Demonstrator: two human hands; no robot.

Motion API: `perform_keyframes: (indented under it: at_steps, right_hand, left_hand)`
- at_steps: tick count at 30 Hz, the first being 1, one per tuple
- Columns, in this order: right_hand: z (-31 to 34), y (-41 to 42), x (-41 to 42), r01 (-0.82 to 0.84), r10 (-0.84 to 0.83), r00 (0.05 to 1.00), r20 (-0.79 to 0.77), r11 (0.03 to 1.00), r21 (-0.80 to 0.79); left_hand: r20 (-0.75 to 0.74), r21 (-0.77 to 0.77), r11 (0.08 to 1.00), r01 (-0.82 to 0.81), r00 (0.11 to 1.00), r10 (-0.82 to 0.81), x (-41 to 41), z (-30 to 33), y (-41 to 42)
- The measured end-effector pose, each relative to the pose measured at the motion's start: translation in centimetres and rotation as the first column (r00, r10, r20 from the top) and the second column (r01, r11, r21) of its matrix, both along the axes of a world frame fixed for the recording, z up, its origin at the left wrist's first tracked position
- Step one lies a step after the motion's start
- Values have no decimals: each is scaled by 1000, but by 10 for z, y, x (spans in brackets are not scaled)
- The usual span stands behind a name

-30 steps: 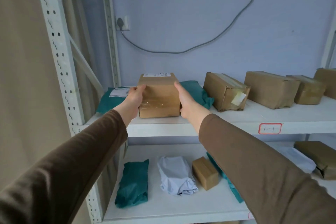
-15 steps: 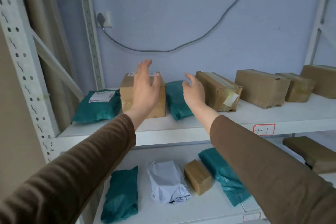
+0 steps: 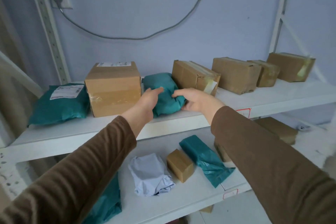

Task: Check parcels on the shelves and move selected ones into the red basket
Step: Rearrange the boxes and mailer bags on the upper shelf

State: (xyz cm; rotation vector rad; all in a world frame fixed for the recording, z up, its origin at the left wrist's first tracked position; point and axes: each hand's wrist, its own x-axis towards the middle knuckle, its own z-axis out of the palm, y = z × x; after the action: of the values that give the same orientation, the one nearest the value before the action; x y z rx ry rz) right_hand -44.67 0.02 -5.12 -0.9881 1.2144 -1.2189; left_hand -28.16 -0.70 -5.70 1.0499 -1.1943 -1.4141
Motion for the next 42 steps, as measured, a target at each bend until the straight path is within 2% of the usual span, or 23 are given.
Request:
perform_keyframes:
  at_steps: [3, 9, 14, 19, 22, 25, 27, 28, 29, 31, 33, 34, 37, 40, 42]
  right_hand:
    - [-1, 32, -12, -86, 84, 995, -46, 996, -38]
    - [-26, 128, -46, -86, 57, 993, -105, 952, -292]
    - [-54, 212, -98, -119, 91, 992, -90, 912, -392]
    - [-71, 280, -141, -237, 130, 954, -270, 878, -416]
    - [-81, 301, -162, -229, 112, 947, -300, 891, -391]
    - [-101, 312, -174, -226, 135, 948, -288, 923, -312]
    - [-109, 314, -177, -212, 165, 967, -192, 943, -257]
    - [-112, 313, -178, -203, 186, 978, -93, 949, -239]
    - [-115, 312, -182, -185, 197, 980, 38, 962, -203]
    - [-121, 316, -192, -126, 160, 949, 272, 982, -138]
    - [-126, 324, -207, -89, 139, 928, 344, 983, -158]
    - [-124, 329, -213, -44, 93, 945, 313, 986, -159]
    - [-112, 331, -222, -175, 205, 935, 291, 976, -126]
    - [-98, 332, -213, -343, 347, 900, 264, 937, -63]
    - [-103, 331, -214, -468, 477, 865, 154, 879, -90]
  left_hand:
    - [-91, -11, 1000, 29, 995, -30, 6, -12, 25]
    - [-216, 13, 999, 48, 975, -44, 5, -31, 106]
    - [-73, 26, 984, 179, 982, -176, -25, -38, 175]
    - [-158, 49, 964, 263, 955, -252, -63, -60, 226]
    - [-144, -14, 985, 173, 974, -173, -84, -67, 254]
    - [9, -264, 965, -12, 1000, 15, -102, -65, 277]
    - [256, -521, 854, 7, 955, 148, -110, -64, 291]
    - [404, -651, 756, 68, 874, 269, -112, -66, 296]
    - [498, -766, 625, 150, 753, 429, -114, -68, 299]
    - [496, -868, 363, 339, 555, 668, -116, -74, 301]
    - [420, -866, 167, 471, 505, 754, -117, -83, 297]
    - [384, -858, 95, 504, 507, 772, -116, -89, 294]
    - [324, -849, -3, 529, 524, 788, -111, -110, 281]
    - [308, -847, -17, 531, 517, 799, -104, -123, 271]
    - [300, -848, -27, 530, 521, 799, -101, -125, 267]
